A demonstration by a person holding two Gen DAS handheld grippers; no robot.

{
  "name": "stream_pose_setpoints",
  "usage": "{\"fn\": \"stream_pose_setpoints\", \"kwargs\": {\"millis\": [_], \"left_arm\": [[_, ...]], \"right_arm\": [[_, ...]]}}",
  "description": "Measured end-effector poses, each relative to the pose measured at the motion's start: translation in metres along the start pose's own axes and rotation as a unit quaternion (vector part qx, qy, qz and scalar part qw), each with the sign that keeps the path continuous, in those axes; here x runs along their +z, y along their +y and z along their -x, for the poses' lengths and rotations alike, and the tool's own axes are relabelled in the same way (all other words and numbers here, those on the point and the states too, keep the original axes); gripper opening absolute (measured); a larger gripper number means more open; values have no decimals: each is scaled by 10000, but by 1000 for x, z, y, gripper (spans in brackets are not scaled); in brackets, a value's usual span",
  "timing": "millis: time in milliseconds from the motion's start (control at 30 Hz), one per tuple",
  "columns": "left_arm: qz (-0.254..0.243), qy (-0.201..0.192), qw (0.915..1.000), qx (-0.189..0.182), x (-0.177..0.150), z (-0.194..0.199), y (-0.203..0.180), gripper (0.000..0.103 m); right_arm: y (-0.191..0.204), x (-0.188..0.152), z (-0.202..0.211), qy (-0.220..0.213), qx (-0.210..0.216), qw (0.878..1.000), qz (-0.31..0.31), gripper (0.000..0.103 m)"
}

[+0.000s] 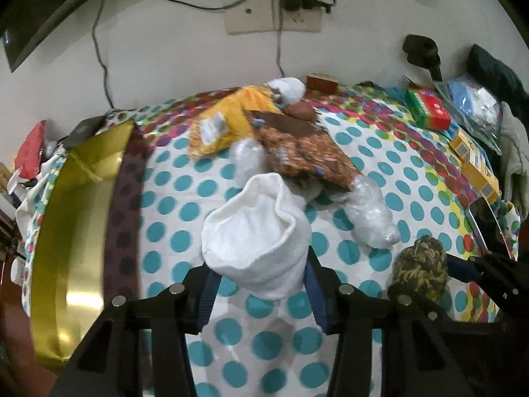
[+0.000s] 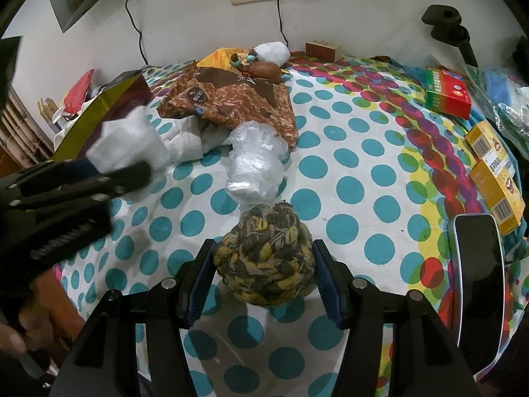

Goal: Organize objects
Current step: 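Carry white cloth pouch into gold tray with left tool and release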

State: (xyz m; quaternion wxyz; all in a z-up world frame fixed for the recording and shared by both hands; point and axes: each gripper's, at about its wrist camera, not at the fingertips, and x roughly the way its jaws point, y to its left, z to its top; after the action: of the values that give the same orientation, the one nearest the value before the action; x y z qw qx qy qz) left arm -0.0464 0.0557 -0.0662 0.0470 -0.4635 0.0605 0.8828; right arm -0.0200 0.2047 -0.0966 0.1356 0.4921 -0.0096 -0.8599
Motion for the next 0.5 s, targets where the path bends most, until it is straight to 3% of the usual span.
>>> {"fn": "stream_pose_setpoints", "kwargs": {"millis": [200,500], "left_arm": [[255,-171,9994,170,4,23,48,48],[1138,-160,9886,975,36,9,180,48]], "right_arm": [[6,-1,2,-2,-56,10000,22,54],[5,0,3,17,-87,10000,-26,54]]}}
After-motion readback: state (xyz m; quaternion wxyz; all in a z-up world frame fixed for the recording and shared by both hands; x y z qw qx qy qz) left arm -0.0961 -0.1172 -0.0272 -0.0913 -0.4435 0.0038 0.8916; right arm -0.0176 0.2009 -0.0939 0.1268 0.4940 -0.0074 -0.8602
